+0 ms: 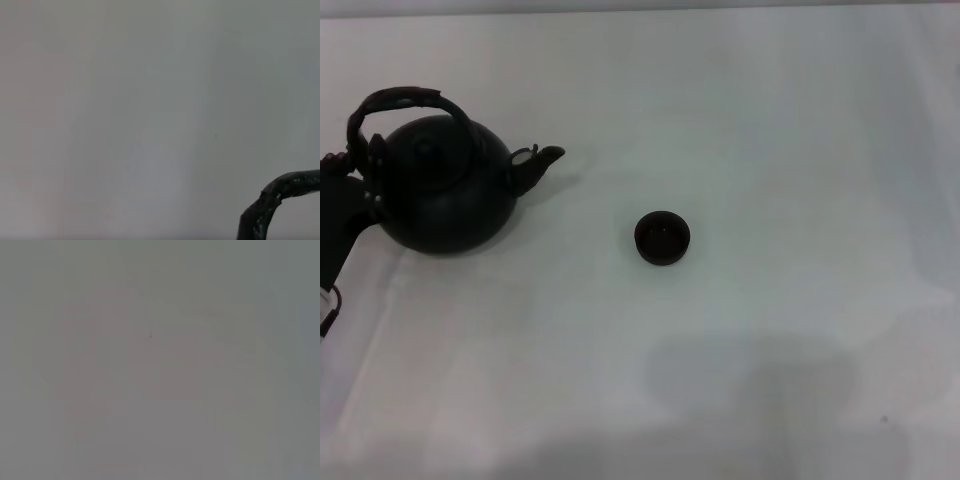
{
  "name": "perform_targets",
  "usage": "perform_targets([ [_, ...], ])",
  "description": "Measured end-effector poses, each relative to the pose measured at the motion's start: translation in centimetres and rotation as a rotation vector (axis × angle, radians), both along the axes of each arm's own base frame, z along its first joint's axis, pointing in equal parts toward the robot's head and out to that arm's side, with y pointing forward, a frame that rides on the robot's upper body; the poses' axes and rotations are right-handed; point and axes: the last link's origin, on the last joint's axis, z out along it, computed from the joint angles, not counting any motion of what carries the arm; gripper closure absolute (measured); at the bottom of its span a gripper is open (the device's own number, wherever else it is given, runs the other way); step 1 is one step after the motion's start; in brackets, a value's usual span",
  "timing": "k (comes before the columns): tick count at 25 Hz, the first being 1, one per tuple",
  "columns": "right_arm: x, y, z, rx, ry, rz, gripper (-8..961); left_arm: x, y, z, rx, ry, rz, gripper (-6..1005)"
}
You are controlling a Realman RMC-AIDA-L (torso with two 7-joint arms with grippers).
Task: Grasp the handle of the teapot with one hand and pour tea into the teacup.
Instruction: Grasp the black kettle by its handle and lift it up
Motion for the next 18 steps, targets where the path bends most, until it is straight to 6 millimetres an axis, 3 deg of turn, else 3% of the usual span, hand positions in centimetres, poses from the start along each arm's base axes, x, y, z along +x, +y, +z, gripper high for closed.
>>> perform_targets([
  [1, 0.0, 0.0, 0.0, 0.0, 0.0, 0.0, 108, 0.0, 0.1, 0.0, -0.001, 0.002, -0.001, 758],
  [7, 0.0, 0.0, 0.0, 0.0, 0.0, 0.0, 109, 0.2, 0.3, 0.0, -0.002, 0.008, -0.008, 877],
  [18, 0.1, 0.0, -0.1, -0.004, 0.001, -0.007, 108, 1.3, 1.5, 0.9, 0.027, 0.059, -0.105, 877],
])
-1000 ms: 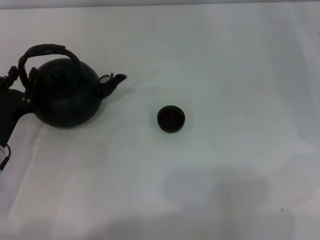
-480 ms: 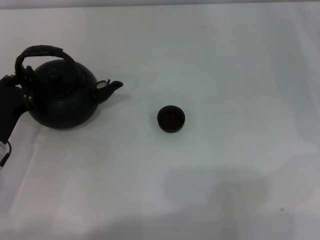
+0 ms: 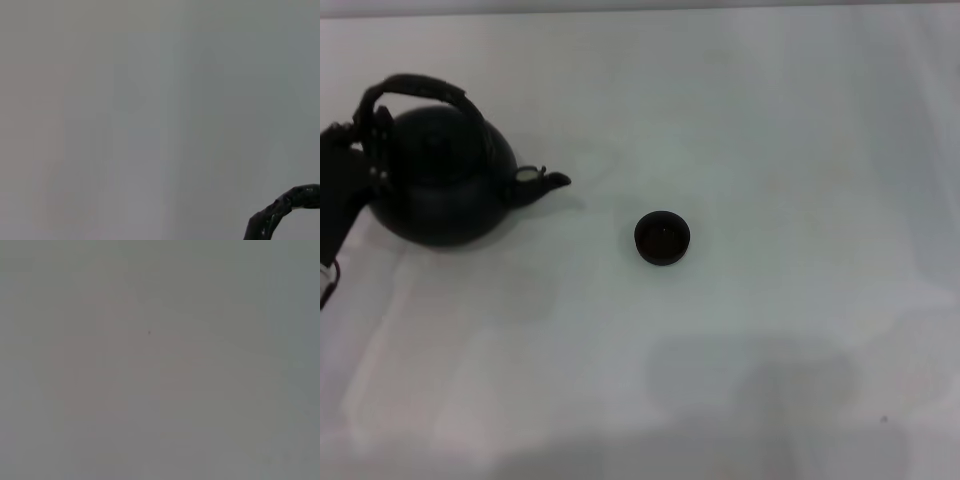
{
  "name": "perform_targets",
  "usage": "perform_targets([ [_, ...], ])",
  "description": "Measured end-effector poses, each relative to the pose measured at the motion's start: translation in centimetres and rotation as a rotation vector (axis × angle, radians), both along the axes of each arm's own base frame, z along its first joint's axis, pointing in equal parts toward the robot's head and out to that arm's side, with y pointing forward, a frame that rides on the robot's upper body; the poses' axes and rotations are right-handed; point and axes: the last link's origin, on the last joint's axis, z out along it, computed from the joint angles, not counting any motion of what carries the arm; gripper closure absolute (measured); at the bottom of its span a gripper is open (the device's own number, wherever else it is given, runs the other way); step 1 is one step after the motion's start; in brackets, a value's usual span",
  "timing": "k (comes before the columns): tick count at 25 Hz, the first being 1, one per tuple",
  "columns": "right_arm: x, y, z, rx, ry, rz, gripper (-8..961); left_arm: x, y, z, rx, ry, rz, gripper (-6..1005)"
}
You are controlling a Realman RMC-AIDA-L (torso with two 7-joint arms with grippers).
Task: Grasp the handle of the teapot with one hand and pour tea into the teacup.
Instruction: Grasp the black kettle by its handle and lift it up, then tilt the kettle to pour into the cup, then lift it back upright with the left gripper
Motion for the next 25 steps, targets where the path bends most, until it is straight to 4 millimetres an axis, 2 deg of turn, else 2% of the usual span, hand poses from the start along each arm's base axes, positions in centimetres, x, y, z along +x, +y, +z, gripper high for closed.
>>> perform_targets([
  [9, 0.1, -0.1, 0.0, -0.002, 0.0, -0.005, 108, 1.9, 2.7, 3.0, 0.048, 0.036, -0.17, 876],
  [17, 0.1, -0.1, 0.0, -0.003, 0.0, -0.007, 109, 4.7, 6.0, 4.5, -0.055, 0.215, -0.402, 877],
  [25, 0.3, -0.2, -0.1, -0.006, 0.001, -0.016, 109, 6.6, 8.9, 6.4, -0.117, 0.318, -0.522, 878],
])
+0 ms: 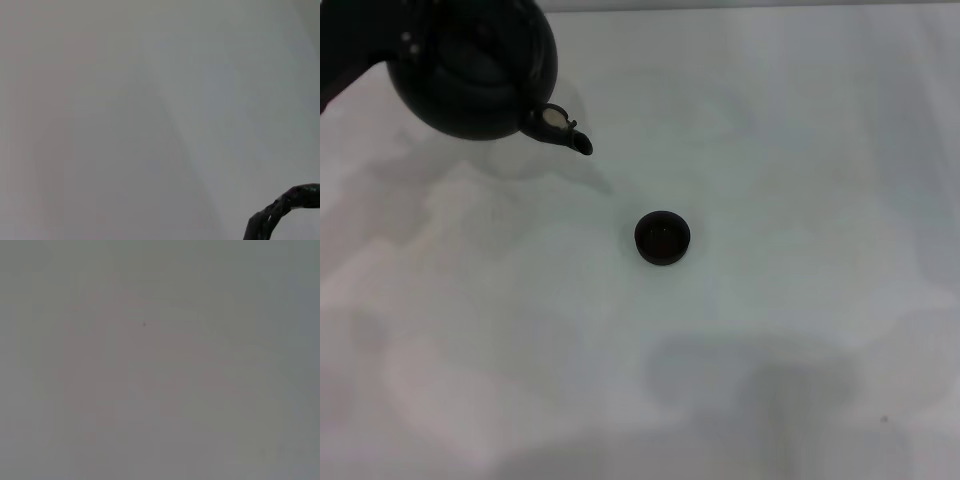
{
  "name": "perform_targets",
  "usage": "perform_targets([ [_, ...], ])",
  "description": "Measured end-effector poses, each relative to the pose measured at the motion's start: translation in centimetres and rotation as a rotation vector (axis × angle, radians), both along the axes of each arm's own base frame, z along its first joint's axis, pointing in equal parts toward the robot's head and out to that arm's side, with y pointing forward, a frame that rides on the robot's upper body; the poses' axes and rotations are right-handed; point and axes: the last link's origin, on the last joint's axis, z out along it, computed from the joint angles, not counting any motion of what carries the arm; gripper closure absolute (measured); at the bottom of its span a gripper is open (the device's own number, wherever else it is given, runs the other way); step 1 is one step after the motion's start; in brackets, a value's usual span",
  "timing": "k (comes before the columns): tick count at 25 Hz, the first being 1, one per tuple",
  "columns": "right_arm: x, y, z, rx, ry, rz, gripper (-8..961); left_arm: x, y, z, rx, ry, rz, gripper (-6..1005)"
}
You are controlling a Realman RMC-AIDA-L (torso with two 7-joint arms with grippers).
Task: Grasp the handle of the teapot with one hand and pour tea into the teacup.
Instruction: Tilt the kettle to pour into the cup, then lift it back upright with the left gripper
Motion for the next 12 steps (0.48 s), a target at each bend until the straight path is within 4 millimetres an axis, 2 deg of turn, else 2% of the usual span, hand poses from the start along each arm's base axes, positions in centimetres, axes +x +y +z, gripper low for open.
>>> perform_targets([
  [6, 0.0, 0.0, 0.0, -0.001, 0.0, -0.002, 108, 2.4, 1.7, -1.0, -0.098, 0.087, -0.083, 878],
  [12, -0.3, 0.2, -0.2, -0.002, 0.003, 0.007, 108, 3.3, 2.0, -2.9, -0.143, 0.135, -0.096, 879],
])
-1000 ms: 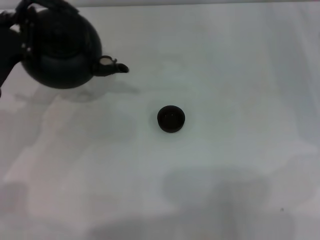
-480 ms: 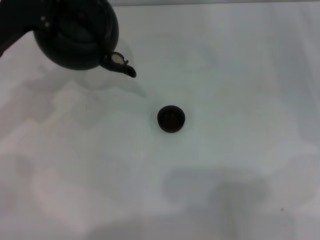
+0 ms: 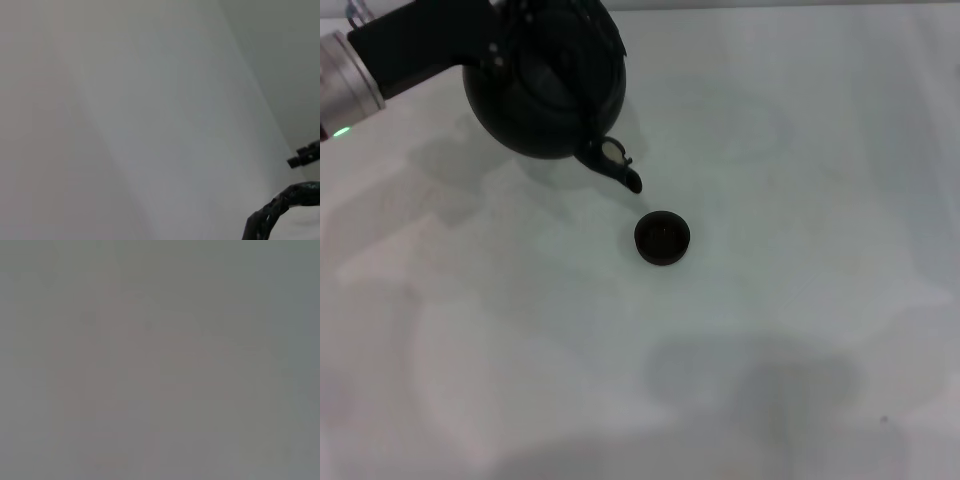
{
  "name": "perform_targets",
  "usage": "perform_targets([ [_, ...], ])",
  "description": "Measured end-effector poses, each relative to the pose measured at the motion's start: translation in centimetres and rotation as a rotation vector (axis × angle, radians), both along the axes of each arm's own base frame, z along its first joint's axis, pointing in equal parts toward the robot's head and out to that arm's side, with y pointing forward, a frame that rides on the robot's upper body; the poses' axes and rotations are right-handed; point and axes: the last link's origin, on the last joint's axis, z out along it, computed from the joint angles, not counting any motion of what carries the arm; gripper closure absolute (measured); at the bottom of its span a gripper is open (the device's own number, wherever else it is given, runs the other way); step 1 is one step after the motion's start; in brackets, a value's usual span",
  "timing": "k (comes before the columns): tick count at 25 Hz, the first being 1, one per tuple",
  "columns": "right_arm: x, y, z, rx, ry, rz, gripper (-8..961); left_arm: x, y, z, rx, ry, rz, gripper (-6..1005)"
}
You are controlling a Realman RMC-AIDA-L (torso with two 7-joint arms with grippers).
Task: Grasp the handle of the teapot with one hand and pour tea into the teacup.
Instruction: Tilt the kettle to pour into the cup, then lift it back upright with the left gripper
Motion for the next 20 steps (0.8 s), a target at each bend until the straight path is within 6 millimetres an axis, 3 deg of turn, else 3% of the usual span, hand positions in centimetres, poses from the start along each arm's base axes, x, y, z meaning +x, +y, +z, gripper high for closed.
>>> perform_targets([
  [20, 0.0, -0.1, -0.2, -0.003, 0.004, -0.001, 108, 1.4, 1.1, -2.1, -0.015, 0.168, -0.088, 881],
])
